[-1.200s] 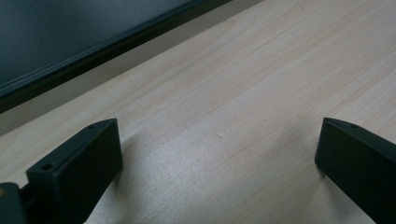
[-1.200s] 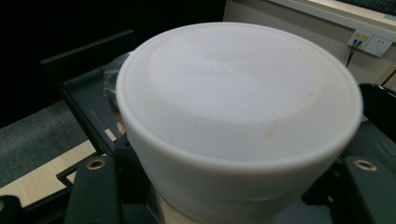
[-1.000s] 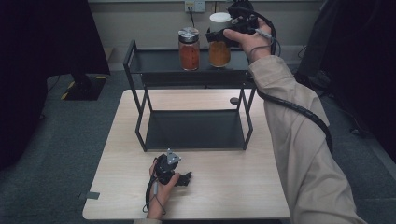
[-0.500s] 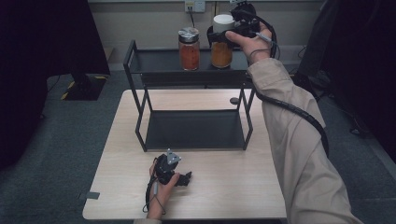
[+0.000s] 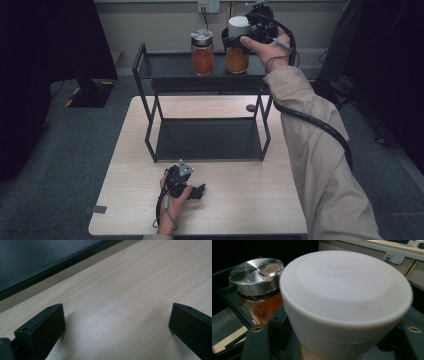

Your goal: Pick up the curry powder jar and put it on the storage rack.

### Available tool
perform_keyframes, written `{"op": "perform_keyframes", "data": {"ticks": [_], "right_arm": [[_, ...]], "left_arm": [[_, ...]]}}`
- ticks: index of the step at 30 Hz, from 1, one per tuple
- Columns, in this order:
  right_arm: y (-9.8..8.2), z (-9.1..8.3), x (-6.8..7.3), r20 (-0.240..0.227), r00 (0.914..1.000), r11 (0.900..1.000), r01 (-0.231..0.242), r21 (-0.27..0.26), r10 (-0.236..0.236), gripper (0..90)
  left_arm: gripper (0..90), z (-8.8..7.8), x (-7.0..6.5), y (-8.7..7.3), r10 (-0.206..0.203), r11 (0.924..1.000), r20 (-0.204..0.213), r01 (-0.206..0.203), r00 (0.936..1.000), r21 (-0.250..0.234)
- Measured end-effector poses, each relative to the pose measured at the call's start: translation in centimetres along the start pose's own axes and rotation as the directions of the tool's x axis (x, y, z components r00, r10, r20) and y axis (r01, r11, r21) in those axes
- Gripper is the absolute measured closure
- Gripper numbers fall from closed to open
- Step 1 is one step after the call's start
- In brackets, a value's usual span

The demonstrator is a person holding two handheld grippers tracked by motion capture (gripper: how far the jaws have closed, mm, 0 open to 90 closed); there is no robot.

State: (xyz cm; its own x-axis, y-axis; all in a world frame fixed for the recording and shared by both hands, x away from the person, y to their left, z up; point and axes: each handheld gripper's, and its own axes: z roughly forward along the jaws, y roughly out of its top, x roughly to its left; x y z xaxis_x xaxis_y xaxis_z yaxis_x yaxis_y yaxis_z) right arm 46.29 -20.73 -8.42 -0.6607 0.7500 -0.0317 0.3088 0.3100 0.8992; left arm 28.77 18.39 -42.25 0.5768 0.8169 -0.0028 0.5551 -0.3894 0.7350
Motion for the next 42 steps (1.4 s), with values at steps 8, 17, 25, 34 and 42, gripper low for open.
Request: {"op": "perform_keyframes", "data": {"ticks": [8,17,25,34,42], "right_arm": [[0.1,-0.7,0.4,0.006,1.0,1.0,0.001,-0.002,-0.001,6.2],[-0.2,-1.8,1.3,0.017,0.9998,1.0,0.012,-0.015,-0.012,1.4],[-1.0,-2.9,1.1,-0.017,0.9998,1.0,-0.007,-0.016,0.007,0.0],[-1.8,-3.9,2.1,0.004,0.9998,1.0,-0.017,-0.017,0.017,0.1],[-2.9,-4.0,2.8,-0.005,0.9999,1.0,-0.012,-0.003,0.012,0.1]], "left_arm": [[0.0,0.0,0.0,0.0,0.0,1.0,0.0,0.0,1.0,0.0],[0.0,0.0,0.0,0.0,0.0,1.0,0.0,0.0,1.0,0.0],[0.0,0.0,0.0,0.0,0.0,1.0,0.0,0.0,1.0,0.0],[0.0,0.0,0.0,0.0,0.0,1.0,0.0,0.0,1.0,0.0],[0.0,0.0,0.0,0.0,0.002,1.0,0.0,-0.002,1.0,0.0]]}}
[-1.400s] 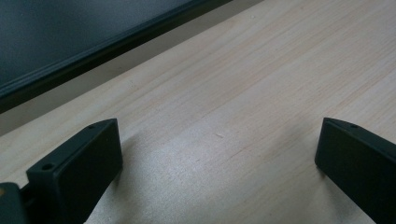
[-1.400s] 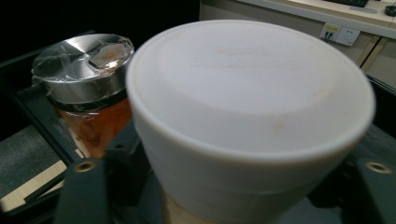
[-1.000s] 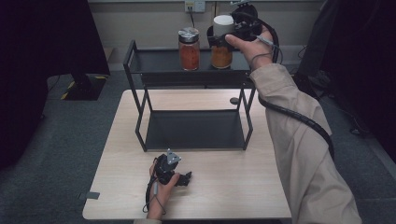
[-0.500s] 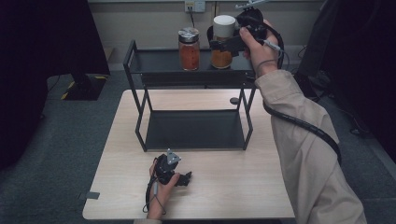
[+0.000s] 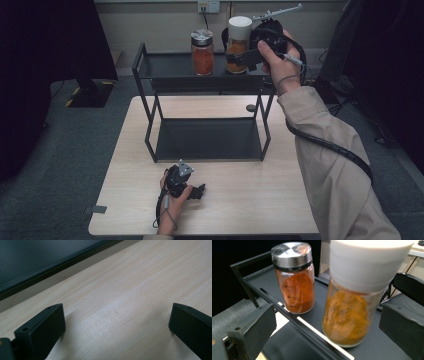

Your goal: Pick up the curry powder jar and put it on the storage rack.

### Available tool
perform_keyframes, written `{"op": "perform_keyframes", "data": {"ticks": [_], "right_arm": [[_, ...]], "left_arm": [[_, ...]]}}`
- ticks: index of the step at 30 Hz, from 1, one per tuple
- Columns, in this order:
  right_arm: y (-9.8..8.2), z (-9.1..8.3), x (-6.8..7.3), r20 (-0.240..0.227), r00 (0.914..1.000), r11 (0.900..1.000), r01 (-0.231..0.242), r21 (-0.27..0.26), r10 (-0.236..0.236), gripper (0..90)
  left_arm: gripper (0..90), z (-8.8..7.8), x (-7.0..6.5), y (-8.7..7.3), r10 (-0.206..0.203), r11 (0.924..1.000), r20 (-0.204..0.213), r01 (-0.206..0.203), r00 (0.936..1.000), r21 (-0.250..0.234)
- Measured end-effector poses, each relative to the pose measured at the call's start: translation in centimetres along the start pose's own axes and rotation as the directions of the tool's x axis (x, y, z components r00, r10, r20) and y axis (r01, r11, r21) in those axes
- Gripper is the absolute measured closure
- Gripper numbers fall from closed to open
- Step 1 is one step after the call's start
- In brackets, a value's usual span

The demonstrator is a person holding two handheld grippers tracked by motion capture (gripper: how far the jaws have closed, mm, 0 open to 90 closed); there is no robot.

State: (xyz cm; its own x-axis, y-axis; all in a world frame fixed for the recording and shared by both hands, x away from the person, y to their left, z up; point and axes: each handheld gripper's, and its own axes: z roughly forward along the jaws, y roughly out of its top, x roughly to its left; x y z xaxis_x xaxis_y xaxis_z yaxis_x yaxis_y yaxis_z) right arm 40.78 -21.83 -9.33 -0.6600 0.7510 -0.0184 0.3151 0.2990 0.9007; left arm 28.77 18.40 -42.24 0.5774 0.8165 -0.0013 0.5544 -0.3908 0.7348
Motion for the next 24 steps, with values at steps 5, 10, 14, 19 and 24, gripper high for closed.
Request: {"op": "perform_keyframes", "data": {"ticks": [5,10,14,19,24], "right_arm": [[-0.6,-0.1,0.3,-0.015,0.9999,1.0,0.007,0.004,-0.007,0.1],[-1.3,0.1,0.6,-0.024,0.9996,1.0,0.012,0.013,-0.011,0.2],[-1.8,0.2,0.8,-0.038,0.9992,1.0,0.013,0.011,-0.012,0.5],[-2.1,0.2,1.2,-0.041,0.9989,1.0,0.022,0.013,-0.021,0.5],[-2.7,0.3,1.6,-0.058,0.9981,1.0,0.019,0.011,-0.019,0.9]], "left_arm": [[0.0,0.0,0.0,0.0,0.0,1.0,0.0,0.0,1.0,0.001],[0.0,0.0,0.0,0.0,0.002,1.0,0.0,-0.002,1.0,0.002],[0.0,0.0,0.0,0.0,0.002,1.0,0.0,-0.002,1.0,0.001],[0.0,0.0,0.0,0.0,0.001,1.0,0.0,-0.001,1.0,0.001],[0.0,0.0,0.0,0.0,0.001,1.0,0.0,-0.001,1.0,0.001]]}}
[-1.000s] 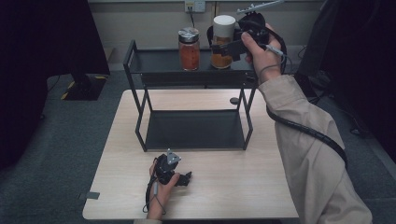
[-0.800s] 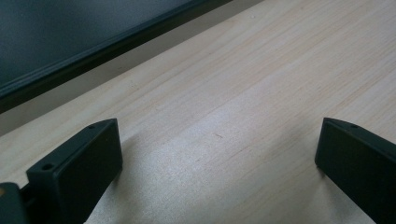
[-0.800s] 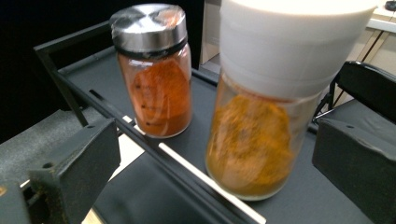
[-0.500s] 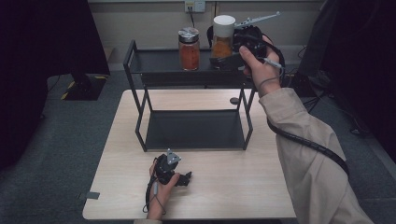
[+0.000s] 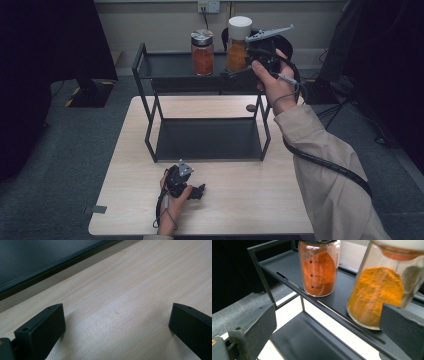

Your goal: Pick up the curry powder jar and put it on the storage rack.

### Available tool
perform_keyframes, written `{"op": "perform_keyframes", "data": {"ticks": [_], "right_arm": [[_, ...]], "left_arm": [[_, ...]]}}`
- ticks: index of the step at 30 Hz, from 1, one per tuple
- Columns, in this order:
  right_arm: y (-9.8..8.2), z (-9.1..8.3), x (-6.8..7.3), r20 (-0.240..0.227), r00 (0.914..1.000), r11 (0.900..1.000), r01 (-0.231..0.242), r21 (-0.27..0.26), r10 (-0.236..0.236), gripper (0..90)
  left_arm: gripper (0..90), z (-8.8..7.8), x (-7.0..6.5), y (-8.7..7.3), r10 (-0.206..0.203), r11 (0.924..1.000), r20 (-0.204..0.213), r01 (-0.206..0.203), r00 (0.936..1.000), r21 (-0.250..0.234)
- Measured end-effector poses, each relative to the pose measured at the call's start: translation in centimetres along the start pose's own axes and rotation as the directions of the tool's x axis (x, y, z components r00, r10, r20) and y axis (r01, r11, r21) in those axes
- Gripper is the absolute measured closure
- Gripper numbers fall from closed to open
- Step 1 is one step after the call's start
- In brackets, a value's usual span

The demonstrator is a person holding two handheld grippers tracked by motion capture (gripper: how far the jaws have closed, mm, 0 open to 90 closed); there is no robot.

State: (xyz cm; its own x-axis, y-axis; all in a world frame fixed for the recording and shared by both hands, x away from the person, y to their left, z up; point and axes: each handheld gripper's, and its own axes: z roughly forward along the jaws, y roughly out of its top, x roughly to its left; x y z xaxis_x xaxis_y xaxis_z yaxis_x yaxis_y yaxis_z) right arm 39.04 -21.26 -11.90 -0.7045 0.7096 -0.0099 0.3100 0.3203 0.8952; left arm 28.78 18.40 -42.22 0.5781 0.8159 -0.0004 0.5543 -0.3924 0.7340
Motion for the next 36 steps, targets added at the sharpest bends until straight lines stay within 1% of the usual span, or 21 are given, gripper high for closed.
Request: {"op": "perform_keyframes", "data": {"ticks": [5,8,15,19,27,28,31,36], "right_arm": [[-0.5,0.0,0.2,-0.006,1.0,1.0,0.002,0.003,-0.002,1.0],[-0.9,-0.1,0.2,-0.018,0.9998,1.0,0.0,0.002,0.0,1.0],[-1.4,0.0,0.4,-0.025,0.9997,1.0,0.007,0.008,-0.007,1.0],[-2.0,0.1,0.4,-0.046,0.9989,1.0,-0.003,0.009,0.004,1.0],[-2.9,-0.2,0.5,-0.065,0.9979,1.0,-0.007,-0.013,0.007,0.6],[-3.2,-0.2,0.5,-0.074,0.9973,1.0,-0.004,-0.017,0.003,0.5],[-3.5,-0.3,0.6,-0.074,0.9973,1.0,-0.001,-0.018,0.0,0.5],[-4.3,-0.1,0.8,-0.089,0.9958,1.0,0.018,-0.013,-0.019,0.6]], "left_arm": [[0.0,0.0,0.0,0.0,0.0,1.0,0.0,0.0,1.0,0.0],[0.0,0.0,0.0,0.0,0.0,1.0,0.0,0.0,1.0,0.0],[0.0,0.0,0.0,0.0,0.0,1.0,0.0,0.0,1.0,0.0],[0.0,0.0,0.0,0.0,0.0,1.0,0.0,0.0,1.0,0.0],[0.0,0.0,0.0,0.0,0.0,1.0,0.0,0.0,1.0,0.0],[0.0,0.0,0.0,0.0,0.0,1.0,0.0,0.0,1.0,0.0],[0.0,0.0,0.0,0.0,0.0,1.0,0.0,0.0,1.0,0.0],[0.0,0.0,0.0,0.0,0.0,1.0,0.0,0.0,1.0,0.0]]}}
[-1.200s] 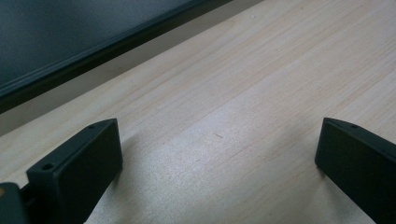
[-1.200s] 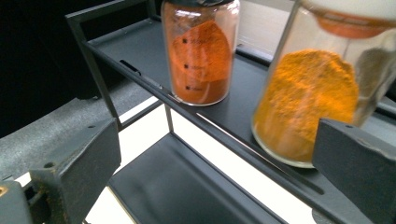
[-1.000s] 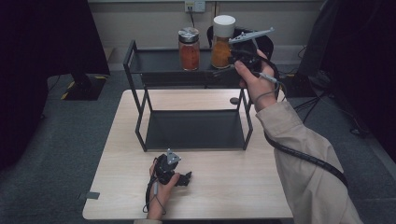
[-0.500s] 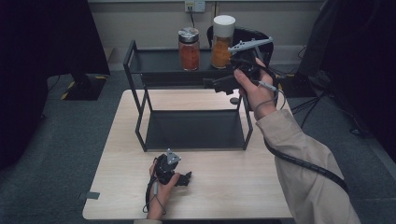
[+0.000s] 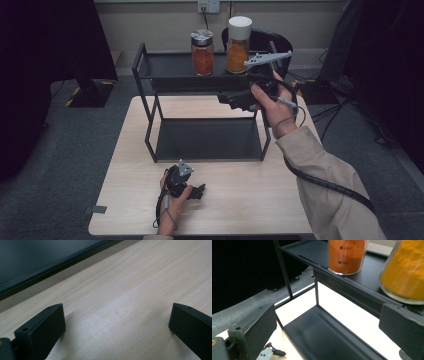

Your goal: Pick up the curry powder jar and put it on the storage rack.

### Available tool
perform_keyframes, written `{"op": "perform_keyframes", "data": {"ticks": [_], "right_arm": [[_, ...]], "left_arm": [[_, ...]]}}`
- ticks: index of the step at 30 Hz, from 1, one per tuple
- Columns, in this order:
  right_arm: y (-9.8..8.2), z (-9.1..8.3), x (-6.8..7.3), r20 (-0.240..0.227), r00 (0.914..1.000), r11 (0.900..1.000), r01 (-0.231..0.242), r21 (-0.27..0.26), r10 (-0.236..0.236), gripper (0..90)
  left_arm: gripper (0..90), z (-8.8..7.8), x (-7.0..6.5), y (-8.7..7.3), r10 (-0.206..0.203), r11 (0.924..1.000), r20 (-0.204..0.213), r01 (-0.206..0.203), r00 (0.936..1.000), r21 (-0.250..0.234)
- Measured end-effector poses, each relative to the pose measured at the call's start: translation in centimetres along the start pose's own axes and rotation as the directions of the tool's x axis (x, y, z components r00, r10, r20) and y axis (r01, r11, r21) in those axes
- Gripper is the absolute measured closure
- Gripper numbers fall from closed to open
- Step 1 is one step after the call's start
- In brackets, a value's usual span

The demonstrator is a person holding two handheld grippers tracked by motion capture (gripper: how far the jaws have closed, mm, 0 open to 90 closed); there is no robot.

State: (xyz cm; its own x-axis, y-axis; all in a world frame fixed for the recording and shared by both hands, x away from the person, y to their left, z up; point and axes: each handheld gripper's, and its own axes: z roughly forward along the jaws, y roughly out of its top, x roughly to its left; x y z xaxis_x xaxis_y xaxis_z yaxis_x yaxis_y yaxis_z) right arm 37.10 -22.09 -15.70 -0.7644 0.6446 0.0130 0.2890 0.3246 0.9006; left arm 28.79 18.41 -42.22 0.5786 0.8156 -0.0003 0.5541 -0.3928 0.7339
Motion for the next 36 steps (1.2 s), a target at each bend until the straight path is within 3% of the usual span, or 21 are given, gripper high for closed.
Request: {"op": "perform_keyframes", "data": {"ticks": [36], "right_arm": [[-6.0,2.3,0.4,-0.097,0.9952,1.0,0.002,0.031,0.001,1.4]], "left_arm": [[0.0,0.0,0.0,0.0,0.0,1.0,0.0,0.0,1.0,0.0]]}}
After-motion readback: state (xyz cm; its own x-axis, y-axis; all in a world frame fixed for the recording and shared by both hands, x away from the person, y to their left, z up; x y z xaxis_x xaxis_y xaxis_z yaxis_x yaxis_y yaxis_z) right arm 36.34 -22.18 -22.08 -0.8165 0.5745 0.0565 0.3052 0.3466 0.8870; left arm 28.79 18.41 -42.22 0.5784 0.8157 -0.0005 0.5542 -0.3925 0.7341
